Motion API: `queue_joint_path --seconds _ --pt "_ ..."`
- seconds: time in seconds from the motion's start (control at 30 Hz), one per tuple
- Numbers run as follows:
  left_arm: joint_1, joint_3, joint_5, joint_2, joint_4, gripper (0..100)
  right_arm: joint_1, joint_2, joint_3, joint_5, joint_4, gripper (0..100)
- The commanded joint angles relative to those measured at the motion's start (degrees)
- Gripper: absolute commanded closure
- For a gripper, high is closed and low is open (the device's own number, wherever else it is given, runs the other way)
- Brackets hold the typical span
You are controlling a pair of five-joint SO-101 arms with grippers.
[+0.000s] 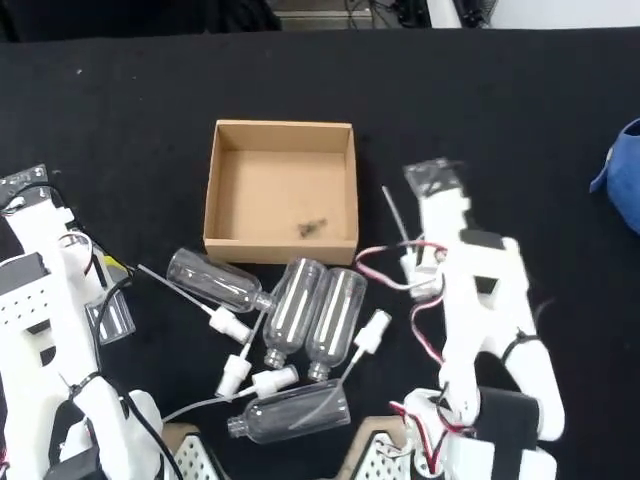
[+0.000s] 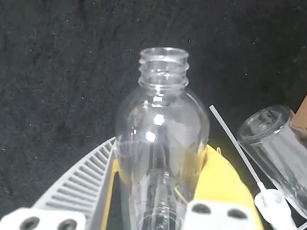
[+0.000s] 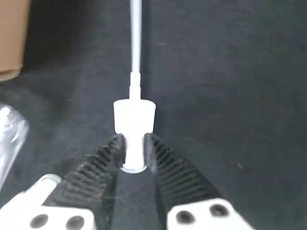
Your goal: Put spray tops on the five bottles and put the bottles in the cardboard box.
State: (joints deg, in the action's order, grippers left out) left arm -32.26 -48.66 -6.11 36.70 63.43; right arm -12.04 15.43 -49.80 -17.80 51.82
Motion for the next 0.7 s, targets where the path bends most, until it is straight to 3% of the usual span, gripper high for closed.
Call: queue_joint_path --seconds 0.0,0.2,0.3,0.47,0.57,0.67 --pt "0.66 0.84 0.53 1.93 0.35 97 -4.57 -0.75 4.88 6.68 2.81 98.7" --pt "0.66 0.84 0.53 1.93 0.35 97 -8.44 -0.66 5.32 13.98 2.99 98.6" --pt "0.66 0.84 0.53 1.93 0.26 97 -6.33 -0.57 6.11 11.78 5.8 96.1" --pt "0.66 0.75 0.53 1.93 0.26 97 0.62 0.84 11.47 6.24 17.05 78.6" --pt "0.66 0.84 0.53 1.93 0.26 97 4.75 3.38 11.38 4.31 18.11 79.2" --pt "0.31 0.84 0.53 1.93 0.26 97 6.33 5.14 7.08 3.78 11.34 80.9"
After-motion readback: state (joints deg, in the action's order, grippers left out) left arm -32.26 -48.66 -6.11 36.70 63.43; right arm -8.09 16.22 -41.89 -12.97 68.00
